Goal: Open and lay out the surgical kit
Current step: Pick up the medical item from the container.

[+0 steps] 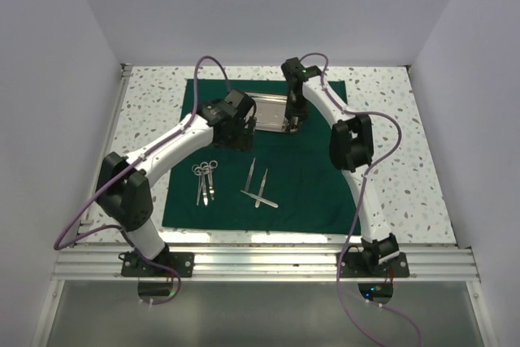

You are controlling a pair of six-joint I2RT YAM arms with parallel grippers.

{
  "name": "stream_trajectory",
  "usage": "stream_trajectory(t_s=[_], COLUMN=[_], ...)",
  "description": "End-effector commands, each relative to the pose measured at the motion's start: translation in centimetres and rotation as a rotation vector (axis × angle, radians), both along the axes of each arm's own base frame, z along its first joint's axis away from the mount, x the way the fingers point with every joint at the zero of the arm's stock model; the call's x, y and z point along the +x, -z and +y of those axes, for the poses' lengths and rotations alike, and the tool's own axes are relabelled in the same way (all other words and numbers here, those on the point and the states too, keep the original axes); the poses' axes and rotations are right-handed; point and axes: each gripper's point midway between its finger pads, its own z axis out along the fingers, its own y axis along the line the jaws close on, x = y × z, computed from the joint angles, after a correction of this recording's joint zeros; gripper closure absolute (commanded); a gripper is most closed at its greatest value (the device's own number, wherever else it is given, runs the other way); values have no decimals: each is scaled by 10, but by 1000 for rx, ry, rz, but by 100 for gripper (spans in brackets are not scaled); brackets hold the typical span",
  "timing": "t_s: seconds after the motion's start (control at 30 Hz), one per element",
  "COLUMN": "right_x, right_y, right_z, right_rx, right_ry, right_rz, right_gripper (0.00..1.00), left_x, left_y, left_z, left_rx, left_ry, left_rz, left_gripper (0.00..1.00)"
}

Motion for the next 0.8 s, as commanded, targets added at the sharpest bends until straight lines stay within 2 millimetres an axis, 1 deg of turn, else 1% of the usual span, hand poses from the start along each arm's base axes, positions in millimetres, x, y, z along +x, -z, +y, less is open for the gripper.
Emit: stream_trajectory(t_s=[0.0,0.07,0.13,0.2,0.23,0.27,0.33,0.4,0.47,0.5,0.57,0.63,0.67,0.73,0.77], right_x=[7,5,1,-4,-6,-11,-18,-20,-19,-17,-10,-3,4,9,11], right_y=[15,21,28,33,35,41,46,45,39,34,12,-8,-31,-56,-79], right_z=[-5,-5,-7,-12,-14,-16,-20,-23,-24,-24,-21,-20,-17,-16,-15], right_rx=[-25,-30,-43,-65,-71,-82,-97,-106,-112,-112,-94,-85,-71,-56,-40], right_ry=[28,29,28,27,26,19,14,3,-7,-9,-18,-29,-33,-39,-41], right_rz=[1,13,30,48,56,74,96,95,79,70,23,-16,-65,-113,-160], right_gripper=[70,78,80,86,90,99,100,100,100,100,100,100,100,100,100], left_x=[8,11,13,15,15,15,17,18,19,20,20,22,23,24,26], left_y=[-3,-1,1,3,4,5,7,9,9,10,12,10,9,9,6], left_z=[7,12,16,19,19,19,20,20,19,20,19,19,18,18,17], left_rx=[6,8,9,8,5,2,-5,-8,-8,-8,-5,-8,-8,-7,-10], left_ry=[23,13,5,-4,-5,-9,-16,-19,-22,-24,-22,-26,-26,-26,-26], left_rz=[-3,1,5,11,13,14,18,19,19,21,25,19,16,13,6], left_gripper=[19,19,20,20,20,20,21,21,22,22,22,23,22,22,23])
